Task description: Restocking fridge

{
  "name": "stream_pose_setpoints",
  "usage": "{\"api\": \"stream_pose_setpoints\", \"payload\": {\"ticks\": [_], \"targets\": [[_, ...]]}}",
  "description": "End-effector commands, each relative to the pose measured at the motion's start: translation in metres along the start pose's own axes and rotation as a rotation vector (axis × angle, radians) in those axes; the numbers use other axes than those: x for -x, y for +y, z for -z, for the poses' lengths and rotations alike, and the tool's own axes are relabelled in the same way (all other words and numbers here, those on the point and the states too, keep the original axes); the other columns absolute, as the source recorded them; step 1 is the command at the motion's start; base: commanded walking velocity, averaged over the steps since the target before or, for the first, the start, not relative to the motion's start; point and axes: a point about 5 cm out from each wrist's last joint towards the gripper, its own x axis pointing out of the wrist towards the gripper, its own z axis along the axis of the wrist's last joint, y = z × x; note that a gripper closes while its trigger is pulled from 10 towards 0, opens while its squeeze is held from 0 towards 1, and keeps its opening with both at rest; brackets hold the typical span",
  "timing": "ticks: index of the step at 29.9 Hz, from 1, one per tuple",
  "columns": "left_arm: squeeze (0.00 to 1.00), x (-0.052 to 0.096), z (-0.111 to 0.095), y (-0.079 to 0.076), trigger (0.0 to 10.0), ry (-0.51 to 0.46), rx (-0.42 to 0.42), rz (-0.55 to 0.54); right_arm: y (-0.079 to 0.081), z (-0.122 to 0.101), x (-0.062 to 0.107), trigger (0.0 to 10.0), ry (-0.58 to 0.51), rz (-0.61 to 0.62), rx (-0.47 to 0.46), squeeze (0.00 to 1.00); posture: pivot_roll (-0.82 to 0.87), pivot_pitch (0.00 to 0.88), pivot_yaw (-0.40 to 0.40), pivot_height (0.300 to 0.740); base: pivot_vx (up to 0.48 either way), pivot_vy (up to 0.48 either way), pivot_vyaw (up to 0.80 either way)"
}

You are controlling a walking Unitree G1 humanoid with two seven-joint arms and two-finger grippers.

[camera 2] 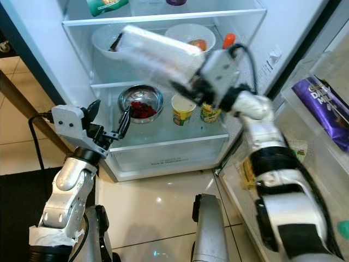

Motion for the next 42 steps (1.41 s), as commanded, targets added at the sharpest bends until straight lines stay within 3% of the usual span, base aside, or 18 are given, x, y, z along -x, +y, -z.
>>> {"api": "stream_pose_setpoints", "payload": {"ticks": [1, 4, 6, 9, 11, 15, 23, 26, 29, 34, 38, 42], "targets": [[0.00, 0.000, 0.003, -0.005, 10.0, -0.004, 0.022, 0.015, -0.005, -0.011, 0.007, 10.0, -0.064, 0.005, -0.014, 0.00, -0.05, 0.187, 0.033, 0.471, 0.000, 0.000, 0.00], [0.00, 0.000, 0.004, -0.005, 10.0, -0.006, 0.023, 0.019, -0.006, -0.014, 0.015, 10.0, -0.073, -0.009, -0.023, 0.00, -0.05, 0.183, 0.033, 0.471, 0.000, 0.000, 0.00], [0.00, -0.002, 0.004, -0.006, 10.0, -0.012, 0.025, 0.024, -0.007, -0.020, 0.032, 10.0, -0.064, -0.062, -0.031, 0.00, -0.05, 0.175, 0.034, 0.471, 0.000, 0.000, 0.00], [0.00, -0.002, 0.004, -0.006, 10.0, -0.015, 0.025, 0.026, -0.007, -0.023, 0.037, 10.0, -0.059, -0.081, -0.034, 0.00, -0.05, 0.174, 0.034, 0.471, 0.000, 0.000, 0.00], [0.00, -0.003, 0.004, -0.007, 10.0, -0.019, 0.028, 0.029, -0.011, -0.036, 0.051, 10.0, -0.079, -0.119, -0.046, 0.00, -0.06, 0.164, 0.036, 0.471, 0.000, 0.000, 0.00], [0.00, -0.004, 0.005, -0.007, 10.0, -0.021, 0.030, 0.031, -0.014, -0.044, 0.057, 10.0, -0.096, -0.127, -0.043, 0.00, -0.06, 0.164, 0.036, 0.471, 0.000, 0.000, 0.00], [0.00, -0.011, 0.003, -0.008, 10.0, -0.045, 0.032, 0.043, -0.034, -0.068, 0.067, 10.0, -0.051, -0.032, 0.115, 0.00, -0.07, 0.131, 0.033, 0.471, 0.000, 0.000, 0.00], [0.00, -0.012, 0.004, -0.008, 10.0, -0.049, 0.031, 0.043, -0.023, -0.069, 0.063, 10.0, -0.064, -0.054, 0.069, 0.00, -0.08, 0.126, 0.032, 0.471, 0.000, 0.000, 0.00], [0.00, -0.012, 0.004, -0.009, 10.0, -0.054, 0.033, 0.045, 0.007, -0.063, 0.056, 10.0, -0.108, -0.150, -0.062, 0.00, -0.07, 0.122, 0.032, 0.471, 0.000, 0.000, 0.00], [0.00, -0.013, 0.004, -0.010, 10.0, -0.057, 0.034, 0.048, 0.022, -0.064, 0.047, 10.0, -0.157, -0.166, -0.122, 0.00, -0.07, 0.122, 0.033, 0.471, 0.000, 0.000, 0.00], [0.00, -0.013, 0.006, -0.011, 10.0, -0.058, 0.038, 0.052, 0.037, -0.071, 0.029, 10.0, -0.270, -0.102, -0.226, 0.00, -0.08, 0.124, 0.034, 0.471, 0.000, 0.000, 0.00], [0.00, -0.013, 0.007, -0.012, 10.0, -0.058, 0.042, 0.057, 0.047, -0.066, 0.013, 10.0, -0.289, 0.013, -0.274, 0.00, -0.09, 0.125, 0.037, 0.471, 0.000, 0.000, 0.00]]}}
